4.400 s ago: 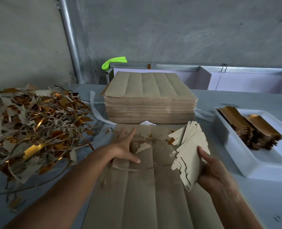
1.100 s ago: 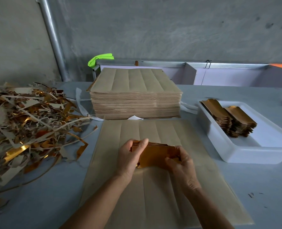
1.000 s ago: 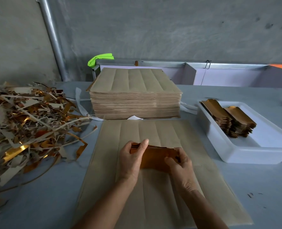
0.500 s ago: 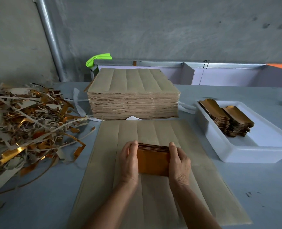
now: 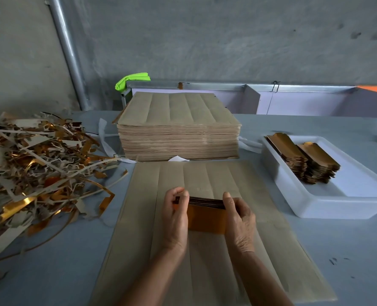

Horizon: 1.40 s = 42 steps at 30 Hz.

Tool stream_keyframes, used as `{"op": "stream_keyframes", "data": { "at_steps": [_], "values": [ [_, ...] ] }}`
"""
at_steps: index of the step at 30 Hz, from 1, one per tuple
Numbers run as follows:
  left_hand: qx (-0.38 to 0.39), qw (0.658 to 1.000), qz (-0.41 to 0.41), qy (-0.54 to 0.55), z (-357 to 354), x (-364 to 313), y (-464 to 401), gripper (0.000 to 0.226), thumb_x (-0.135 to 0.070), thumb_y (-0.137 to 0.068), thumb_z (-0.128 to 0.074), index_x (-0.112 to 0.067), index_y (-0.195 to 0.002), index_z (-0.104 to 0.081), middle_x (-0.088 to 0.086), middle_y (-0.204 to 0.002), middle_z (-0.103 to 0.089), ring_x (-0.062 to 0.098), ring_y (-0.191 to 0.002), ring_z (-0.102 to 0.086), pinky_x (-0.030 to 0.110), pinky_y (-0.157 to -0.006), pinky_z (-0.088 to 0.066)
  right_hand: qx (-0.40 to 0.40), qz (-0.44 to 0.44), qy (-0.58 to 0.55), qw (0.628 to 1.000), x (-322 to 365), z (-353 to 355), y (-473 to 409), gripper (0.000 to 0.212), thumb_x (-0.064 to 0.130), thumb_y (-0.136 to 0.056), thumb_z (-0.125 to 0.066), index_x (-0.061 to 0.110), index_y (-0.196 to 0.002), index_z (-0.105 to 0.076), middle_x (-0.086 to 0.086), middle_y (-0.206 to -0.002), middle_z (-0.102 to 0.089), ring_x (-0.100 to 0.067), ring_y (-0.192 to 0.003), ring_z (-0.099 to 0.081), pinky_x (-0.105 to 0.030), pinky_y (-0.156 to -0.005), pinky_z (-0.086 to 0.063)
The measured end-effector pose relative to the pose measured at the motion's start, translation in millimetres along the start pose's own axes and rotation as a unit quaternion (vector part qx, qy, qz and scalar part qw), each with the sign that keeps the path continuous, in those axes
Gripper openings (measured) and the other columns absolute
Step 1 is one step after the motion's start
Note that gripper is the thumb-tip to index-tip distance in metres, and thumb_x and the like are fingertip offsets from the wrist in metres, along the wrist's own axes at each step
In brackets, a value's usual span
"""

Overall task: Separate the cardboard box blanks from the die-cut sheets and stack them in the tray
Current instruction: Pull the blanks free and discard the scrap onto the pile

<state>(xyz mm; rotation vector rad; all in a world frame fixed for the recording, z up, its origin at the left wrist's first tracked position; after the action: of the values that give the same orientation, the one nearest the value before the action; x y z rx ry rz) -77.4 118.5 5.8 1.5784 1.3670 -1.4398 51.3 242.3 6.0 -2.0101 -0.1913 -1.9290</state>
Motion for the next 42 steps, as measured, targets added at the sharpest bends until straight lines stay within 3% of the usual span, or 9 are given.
{"op": "stream_keyframes", "data": {
  "at_steps": [4, 11, 16, 20, 23, 27, 30, 36, 42],
  "values": [
    [-0.002, 0.999, 0.030, 0.011, 4, 9, 0, 0.017, -0.007, -0.093, -0.054, -0.018, -0.081, -0.060, -0.007, -0.074, -0.059, 0.007, -0.072, -0.052, 0.018, -0.063, -0.042, -0.001, -0.015, 0.010, 1.000, -3, 1, -1, 0.039, 0.048, -0.083, -0.057, 0.011, -0.070, -0.065, -0.006, -0.070, -0.063, -0.016, -0.069, -0.053, -0.027, -0.061, -0.040],
    [0.022, 0.999, 0.036, 0.017, 0, 12, 0, 0.007, -0.015, -0.093, -0.055, -0.018, -0.093, -0.061, -0.004, -0.080, -0.058, 0.008, -0.075, -0.052, 0.009, -0.060, -0.042, -0.011, -0.006, 0.006, 1.000, -2, 3, 0, 0.042, 0.039, -0.090, -0.061, 0.004, -0.067, -0.061, -0.009, -0.063, -0.055, -0.017, -0.065, -0.048, -0.031, -0.063, -0.039],
    [0.139, 0.989, 0.051, -0.028, 0, 20, 2, 0.040, -0.057, -0.073, -0.066, -0.020, -0.086, -0.059, -0.013, -0.076, -0.064, 0.000, -0.073, -0.058, 0.008, -0.064, -0.043, 0.000, 0.006, 0.055, 0.998, -3, 1, -1, 0.060, 0.047, -0.091, -0.055, -0.008, -0.070, -0.052, -0.018, -0.062, -0.044, -0.019, -0.062, -0.040, -0.031, -0.057, -0.032],
    [0.166, 0.977, 0.126, -0.054, 5, 38, -3, 0.026, -0.019, -0.083, -0.070, -0.033, -0.097, -0.053, -0.010, -0.098, -0.064, -0.004, -0.084, -0.062, 0.010, -0.067, -0.048, 0.103, -0.002, 0.051, 0.993, -3, -5, -3, 0.066, 0.069, -0.069, -0.054, 0.004, -0.079, -0.059, -0.005, -0.067, -0.056, -0.014, -0.064, -0.051, -0.030, -0.061, -0.042],
    [0.139, 0.978, 0.144, -0.050, 11, 37, -9, 0.031, -0.019, -0.088, -0.063, -0.033, -0.111, -0.048, -0.013, -0.104, -0.058, -0.002, -0.092, -0.056, 0.011, -0.069, -0.044, 0.185, -0.029, -0.017, 0.982, -6, -1, -7, 0.031, 0.031, -0.072, -0.076, 0.018, -0.097, -0.063, 0.003, -0.084, -0.069, -0.007, -0.075, -0.065, -0.019, -0.062, -0.051],
    [0.147, 0.976, 0.158, -0.037, 8, 34, -8, 0.021, -0.025, -0.088, -0.063, -0.028, -0.107, -0.055, 0.002, -0.112, -0.062, 0.023, -0.107, -0.059, 0.037, -0.086, -0.052, 0.197, -0.045, -0.001, 0.979, -8, 6, -12, 0.026, -0.005, -0.085, -0.060, 0.019, -0.096, -0.064, 0.003, -0.080, -0.067, -0.014, -0.079, -0.063, -0.023, -0.065, -0.055],
    [0.142, 0.968, 0.204, -0.032, 5, 39, -3, 0.033, -0.033, -0.092, -0.055, -0.028, -0.124, -0.047, 0.006, -0.126, -0.054, 0.028, -0.115, -0.054, 0.053, -0.099, -0.044, 0.184, -0.076, -0.020, 0.980, -10, 6, -10, 0.024, 0.001, -0.090, -0.055, 0.024, -0.095, -0.063, -0.003, -0.093, -0.061, -0.020, -0.087, -0.060, -0.028, -0.067, -0.056],
    [0.091, 0.957, 0.273, 0.022, 1, 44, 3, 0.036, -0.022, -0.098, -0.048, -0.019, -0.133, -0.043, 0.011, -0.127, -0.053, 0.028, -0.110, -0.057, 0.038, -0.081, -0.051, 0.110, -0.177, -0.145, 0.967, -19, 10, -12, 0.027, 0.004, -0.093, -0.051, 0.021, -0.115, -0.052, -0.004, -0.110, -0.051, -0.022, -0.098, -0.055, -0.032, -0.072, -0.052],
    [0.126, 0.938, 0.308, 0.098, -28, 33, 26, 0.011, -0.021, -0.100, -0.042, -0.030, -0.103, -0.050, 0.006, -0.117, -0.055, 0.025, -0.102, -0.059, 0.040, -0.075, -0.052, -0.020, -0.212, -0.193, 0.958, -21, 9, -4, 0.007, 0.018, -0.098, -0.050, 0.022, -0.101, -0.045, -0.001, -0.099, -0.054, -0.017, -0.090, -0.055, -0.037, -0.078, -0.046]
  ]
}}
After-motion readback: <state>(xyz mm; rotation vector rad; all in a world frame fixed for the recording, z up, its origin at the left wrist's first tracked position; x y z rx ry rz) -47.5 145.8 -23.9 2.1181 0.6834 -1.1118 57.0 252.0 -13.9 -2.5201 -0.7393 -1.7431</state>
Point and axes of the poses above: each hand's wrist, its own y-axis away from the middle knuckle, its own z-axis out of the back of the hand, x = y × z, the point moved 8 cm from there along -y, towards the middle knuckle
